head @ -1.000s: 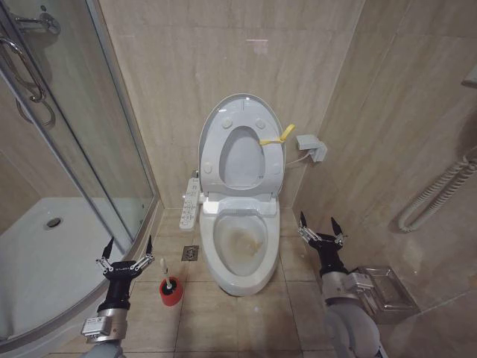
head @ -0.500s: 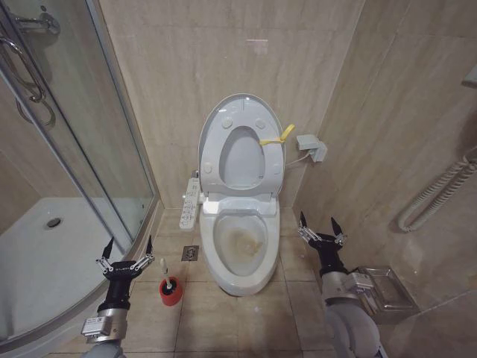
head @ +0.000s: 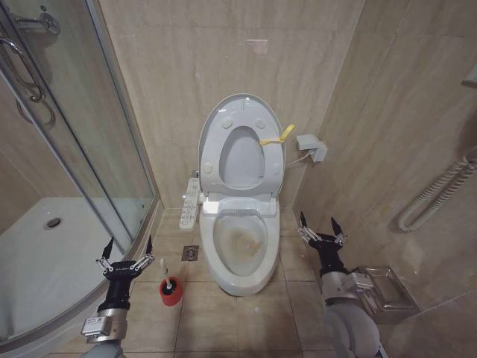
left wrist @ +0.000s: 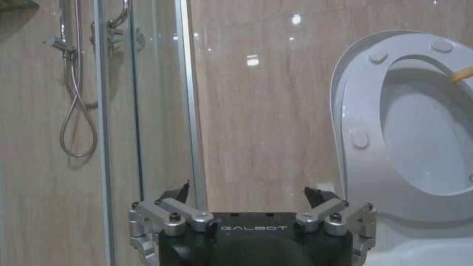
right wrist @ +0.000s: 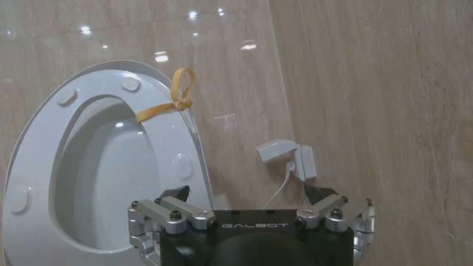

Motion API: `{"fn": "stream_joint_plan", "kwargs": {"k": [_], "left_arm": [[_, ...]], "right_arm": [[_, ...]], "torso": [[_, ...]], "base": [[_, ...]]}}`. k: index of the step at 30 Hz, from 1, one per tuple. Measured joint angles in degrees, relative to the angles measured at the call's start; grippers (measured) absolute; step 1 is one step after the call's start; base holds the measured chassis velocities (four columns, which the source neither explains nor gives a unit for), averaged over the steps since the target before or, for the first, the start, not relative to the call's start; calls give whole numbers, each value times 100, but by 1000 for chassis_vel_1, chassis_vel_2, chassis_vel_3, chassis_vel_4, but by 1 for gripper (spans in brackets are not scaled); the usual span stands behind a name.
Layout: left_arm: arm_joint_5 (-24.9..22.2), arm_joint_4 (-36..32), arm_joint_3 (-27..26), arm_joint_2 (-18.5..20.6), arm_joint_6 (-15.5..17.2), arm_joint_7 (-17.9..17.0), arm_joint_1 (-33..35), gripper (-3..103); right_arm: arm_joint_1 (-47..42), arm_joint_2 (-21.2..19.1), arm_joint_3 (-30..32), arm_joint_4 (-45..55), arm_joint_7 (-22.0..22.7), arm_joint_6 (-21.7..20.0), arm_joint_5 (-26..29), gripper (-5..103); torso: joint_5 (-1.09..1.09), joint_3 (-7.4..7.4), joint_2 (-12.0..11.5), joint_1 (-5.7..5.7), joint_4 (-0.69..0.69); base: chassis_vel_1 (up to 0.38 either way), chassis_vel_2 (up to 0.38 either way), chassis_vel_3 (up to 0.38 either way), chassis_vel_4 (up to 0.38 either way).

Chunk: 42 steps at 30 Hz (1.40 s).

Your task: Open the toilet lid, clean the toilet bowl with a toilet brush, close the toilet lid, and flush.

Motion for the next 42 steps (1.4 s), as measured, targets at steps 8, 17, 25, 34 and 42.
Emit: {"fn": "stream_joint_plan", "kwargs": {"k": [8,17,25,34,42], "left_arm": [[0,0,0,0,0,0,0,100],[0,0,0,0,0,0,0,100],[0,0,0,0,0,0,0,100],[0,0,0,0,0,0,1,100],[0,0,0,0,0,0,0,100]], "right_arm": [[0,0,0,0,0,0,1,100],[0,0,0,0,0,0,1,100],[0,0,0,0,0,0,1,100],[0,0,0,0,0,0,1,100],[0,0,0,0,0,0,2,100]], "torso": [[0,0,0,0,0],[0,0,0,0,-2],[0,0,0,0,1],[0,0,0,0,0],[0,0,0,0,0]], "base": [[0,0,0,0],[0,0,0,0],[0,0,0,0],[0,0,0,0],[0,0,0,0]]}}
